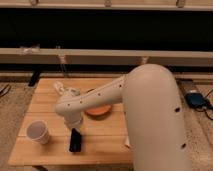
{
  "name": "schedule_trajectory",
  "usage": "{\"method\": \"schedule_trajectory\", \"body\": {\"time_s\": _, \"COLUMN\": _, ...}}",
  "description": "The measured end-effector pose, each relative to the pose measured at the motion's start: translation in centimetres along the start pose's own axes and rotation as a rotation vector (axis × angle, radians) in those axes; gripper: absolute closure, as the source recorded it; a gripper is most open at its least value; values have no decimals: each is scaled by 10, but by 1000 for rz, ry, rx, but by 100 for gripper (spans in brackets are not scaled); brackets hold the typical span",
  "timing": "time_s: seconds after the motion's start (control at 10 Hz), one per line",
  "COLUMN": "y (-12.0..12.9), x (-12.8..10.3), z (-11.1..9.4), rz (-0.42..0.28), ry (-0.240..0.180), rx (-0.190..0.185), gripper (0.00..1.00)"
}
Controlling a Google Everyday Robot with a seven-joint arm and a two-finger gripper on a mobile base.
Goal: Place the eraser in the ceramic cup
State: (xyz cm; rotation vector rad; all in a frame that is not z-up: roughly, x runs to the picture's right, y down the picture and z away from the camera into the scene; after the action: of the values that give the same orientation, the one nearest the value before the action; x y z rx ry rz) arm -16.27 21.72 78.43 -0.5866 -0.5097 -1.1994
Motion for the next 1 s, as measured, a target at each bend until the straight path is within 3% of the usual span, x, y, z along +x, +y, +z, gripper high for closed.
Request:
{"method": "schedule_trajectory", "body": {"time_s": 0.2, "y": 1, "x": 15, "z": -24, "rz": 41, "ry": 19, "rx": 47, "gripper": 82}}
{"method": "schedule_trajectory", "body": {"time_s": 0.3, "y": 1, "x": 25, "z": -48, "rz": 69, "ry": 40, "rx": 93, "gripper": 82}}
{"method": "schedule_trajectory", "body": {"time_s": 0.6, "y": -2, "x": 40, "z": -104, "rz": 96, "ry": 88, "rx": 186, "gripper": 82}}
{"method": "schedule_trajectory", "body": {"time_s": 0.9, "y": -22, "x": 44, "z": -164, "rz": 73, "ry": 152, "rx": 298, "gripper": 82}}
{"method": "schedule_trajectory", "body": {"time_s": 1.0, "y": -28, "x": 43, "z": -173, "rz": 63, "ry": 164, "rx": 320, "gripper": 82}}
